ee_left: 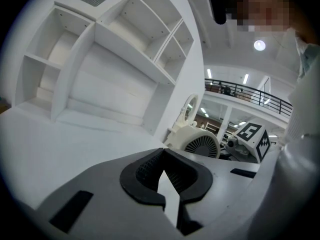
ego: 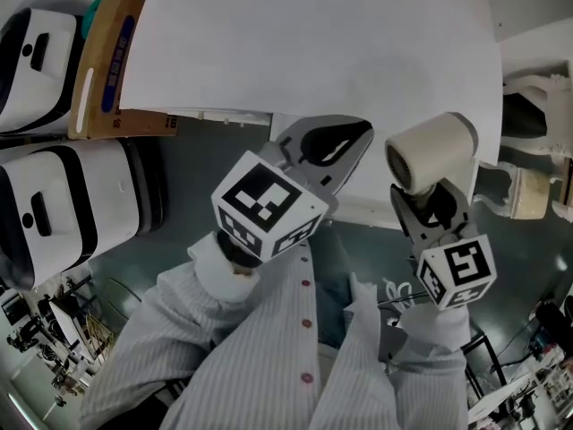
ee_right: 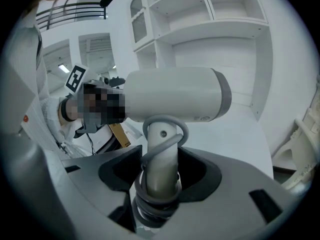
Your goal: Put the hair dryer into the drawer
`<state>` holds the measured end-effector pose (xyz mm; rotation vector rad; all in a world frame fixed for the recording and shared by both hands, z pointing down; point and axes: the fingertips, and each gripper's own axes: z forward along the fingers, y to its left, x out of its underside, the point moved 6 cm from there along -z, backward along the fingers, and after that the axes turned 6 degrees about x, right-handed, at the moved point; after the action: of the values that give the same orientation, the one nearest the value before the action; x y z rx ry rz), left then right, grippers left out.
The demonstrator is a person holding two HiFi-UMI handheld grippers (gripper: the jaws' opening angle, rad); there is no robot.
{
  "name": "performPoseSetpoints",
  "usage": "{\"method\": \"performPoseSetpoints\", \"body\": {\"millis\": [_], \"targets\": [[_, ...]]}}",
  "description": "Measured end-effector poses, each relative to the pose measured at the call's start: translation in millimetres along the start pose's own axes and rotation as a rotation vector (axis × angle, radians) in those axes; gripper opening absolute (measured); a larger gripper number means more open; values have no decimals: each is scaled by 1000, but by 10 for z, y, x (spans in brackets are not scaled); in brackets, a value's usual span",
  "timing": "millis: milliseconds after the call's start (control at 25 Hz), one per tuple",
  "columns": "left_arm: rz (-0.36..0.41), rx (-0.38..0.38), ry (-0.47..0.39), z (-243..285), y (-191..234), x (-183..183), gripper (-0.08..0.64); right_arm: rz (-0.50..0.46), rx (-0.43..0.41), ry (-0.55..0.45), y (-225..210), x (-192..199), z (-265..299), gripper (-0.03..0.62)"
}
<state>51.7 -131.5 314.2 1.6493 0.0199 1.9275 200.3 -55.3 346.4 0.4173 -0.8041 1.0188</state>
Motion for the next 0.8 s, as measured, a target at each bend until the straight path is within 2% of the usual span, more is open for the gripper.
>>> {"method": "performPoseSetpoints", "body": {"millis": [160, 520, 800], "targets": [[-12, -17, 44, -17, 100, 207, 9, -26, -35, 23, 29, 144, 167, 212], [-59, -42, 138, 39, 192, 660, 9, -207, -95, 143, 92, 528, 431, 212], [-95, -82, 202, 58, 307, 1024, 9, -348, -184, 235, 68, 861, 659, 212]]}}
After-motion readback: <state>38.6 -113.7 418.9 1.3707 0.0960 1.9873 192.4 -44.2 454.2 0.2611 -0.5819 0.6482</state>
